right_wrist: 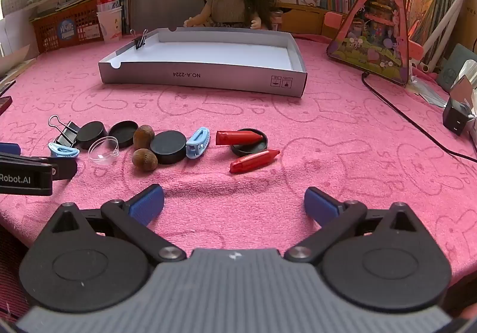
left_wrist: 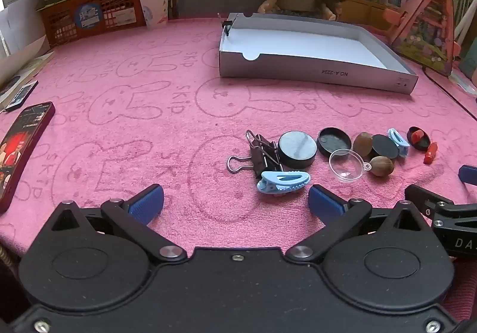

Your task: Organize rigid objects

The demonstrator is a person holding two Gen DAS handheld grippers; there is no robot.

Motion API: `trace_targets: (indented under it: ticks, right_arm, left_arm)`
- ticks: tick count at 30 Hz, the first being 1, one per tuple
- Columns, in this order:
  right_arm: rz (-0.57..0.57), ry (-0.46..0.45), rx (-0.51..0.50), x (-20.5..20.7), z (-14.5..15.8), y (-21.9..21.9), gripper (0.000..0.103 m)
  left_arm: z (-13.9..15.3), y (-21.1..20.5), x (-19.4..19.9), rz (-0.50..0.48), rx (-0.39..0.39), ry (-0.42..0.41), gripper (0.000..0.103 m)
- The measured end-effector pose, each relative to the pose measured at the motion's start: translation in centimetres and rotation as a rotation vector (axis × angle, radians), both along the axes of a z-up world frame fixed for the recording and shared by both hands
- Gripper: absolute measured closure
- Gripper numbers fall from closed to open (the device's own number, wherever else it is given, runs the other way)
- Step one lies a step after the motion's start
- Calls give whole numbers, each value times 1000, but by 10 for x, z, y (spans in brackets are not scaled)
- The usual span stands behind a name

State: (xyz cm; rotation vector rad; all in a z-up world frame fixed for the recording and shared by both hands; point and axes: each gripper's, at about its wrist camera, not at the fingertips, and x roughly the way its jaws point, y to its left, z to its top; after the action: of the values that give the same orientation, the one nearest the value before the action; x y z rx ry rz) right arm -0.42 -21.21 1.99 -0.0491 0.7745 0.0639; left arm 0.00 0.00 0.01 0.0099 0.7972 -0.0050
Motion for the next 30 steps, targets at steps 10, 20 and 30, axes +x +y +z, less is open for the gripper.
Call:
trace_targets:
  ticks: [10, 20, 30]
  right_arm:
    - [1, 6, -2, 1, 0, 0, 0]
    - [0, 9, -3, 1, 0, 1, 0]
    - [0, 11, -3, 1, -1, 1, 0]
  left_arm:
    - [0, -2, -9, -1, 12, -5, 0]
    - [-1, -2, 2, 13, 13, 16, 0]
    - [-1, -1, 2, 10, 10, 19, 0]
